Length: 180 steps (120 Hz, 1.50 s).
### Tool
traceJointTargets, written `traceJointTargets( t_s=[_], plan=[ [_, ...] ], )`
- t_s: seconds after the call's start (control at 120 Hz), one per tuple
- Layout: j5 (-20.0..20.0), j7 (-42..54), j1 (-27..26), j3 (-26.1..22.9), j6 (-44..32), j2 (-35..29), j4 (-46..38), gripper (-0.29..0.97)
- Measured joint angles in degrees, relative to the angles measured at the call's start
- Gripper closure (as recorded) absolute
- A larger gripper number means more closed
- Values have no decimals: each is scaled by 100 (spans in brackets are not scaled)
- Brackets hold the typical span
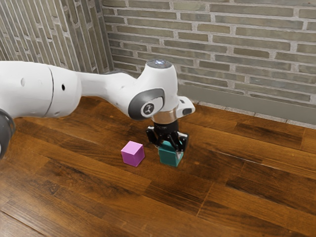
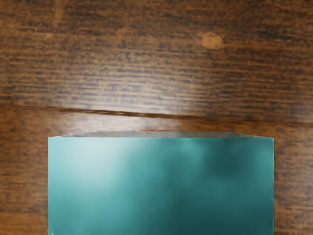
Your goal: Pick up the blue block with one arm, and put the blue block on the pink block with one arm
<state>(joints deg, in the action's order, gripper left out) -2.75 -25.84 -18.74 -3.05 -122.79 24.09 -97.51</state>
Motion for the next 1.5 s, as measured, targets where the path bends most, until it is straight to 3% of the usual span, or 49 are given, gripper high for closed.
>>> traceJointTargets(
  t_s=[0.133,0.308,0.517,1.5],
  plan=[
    [-32,67,10,673,96,-979,-939,35],
    [-46,202,132,1169,114,-1104,-1170,34],
    [-49,565,535,1210,74,-1033,-1158,34],
    [86,2343,759,1192,-33,-500,-726,36]
  ],
)
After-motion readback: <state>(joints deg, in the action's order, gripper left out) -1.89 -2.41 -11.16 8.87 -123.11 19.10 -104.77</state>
